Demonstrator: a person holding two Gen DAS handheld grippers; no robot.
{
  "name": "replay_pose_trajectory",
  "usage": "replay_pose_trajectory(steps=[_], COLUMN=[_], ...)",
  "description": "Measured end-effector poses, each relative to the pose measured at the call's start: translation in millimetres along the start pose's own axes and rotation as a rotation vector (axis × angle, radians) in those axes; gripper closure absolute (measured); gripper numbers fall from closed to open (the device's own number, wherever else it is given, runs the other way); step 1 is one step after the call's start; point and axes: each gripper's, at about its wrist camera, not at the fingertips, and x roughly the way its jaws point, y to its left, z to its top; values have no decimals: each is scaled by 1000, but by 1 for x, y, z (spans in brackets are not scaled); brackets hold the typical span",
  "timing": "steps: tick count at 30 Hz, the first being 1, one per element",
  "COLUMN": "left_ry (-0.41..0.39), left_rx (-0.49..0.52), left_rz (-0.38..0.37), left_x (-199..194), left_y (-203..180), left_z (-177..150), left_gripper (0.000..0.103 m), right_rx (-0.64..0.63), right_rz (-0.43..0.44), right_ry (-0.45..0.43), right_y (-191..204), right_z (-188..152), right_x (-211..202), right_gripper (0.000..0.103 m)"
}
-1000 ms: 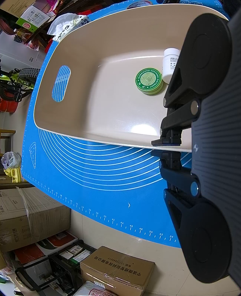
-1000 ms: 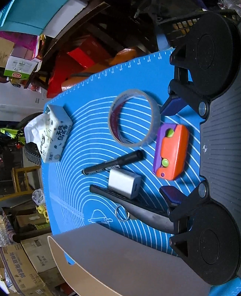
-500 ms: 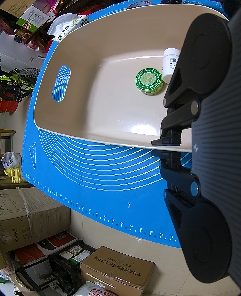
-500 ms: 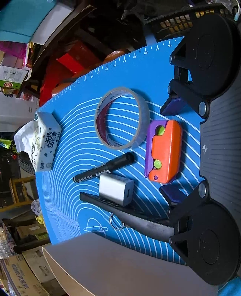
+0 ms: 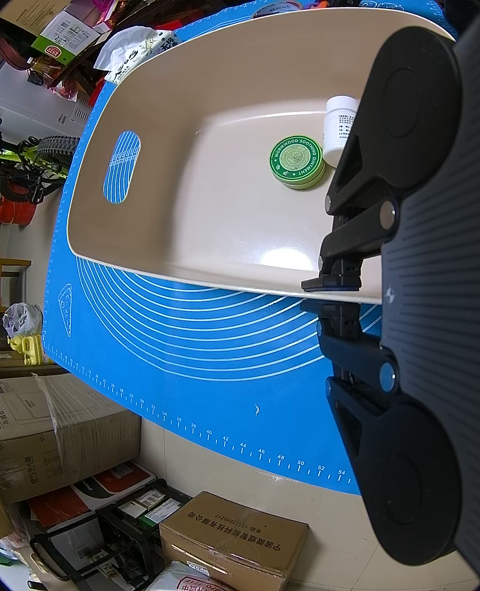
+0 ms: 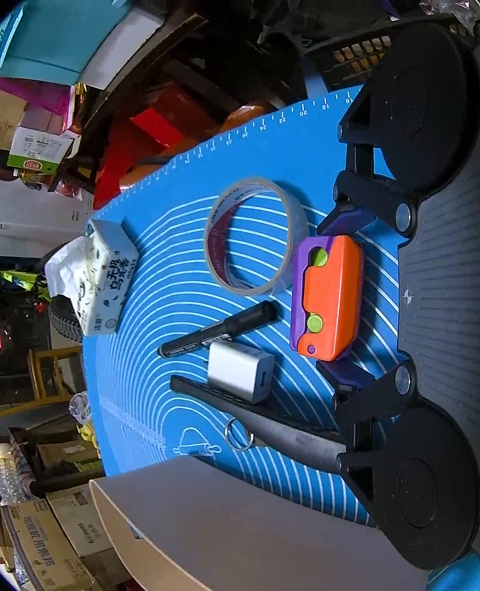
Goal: Organize rigid objects
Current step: 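Grasp the orange-purple toy with the right gripper, then carry the toy into the basket and open the right gripper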
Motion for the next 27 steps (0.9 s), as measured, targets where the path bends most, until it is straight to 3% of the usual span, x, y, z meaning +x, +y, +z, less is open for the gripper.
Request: replay_pose_trajectory(steps=[15,27], left_ry=[0,0], left_rx=[0,0], left_rz=[0,0], left_x=[0,0], left_y=[0,0], left_z=[0,0], left_gripper=[98,98], right_rx=[-3,-124], right_rz=[10,145], right_ry=[-190,-309], right_y=[12,84], right_z=[37,91], right_x=[-52,-77], right_gripper=[31,31])
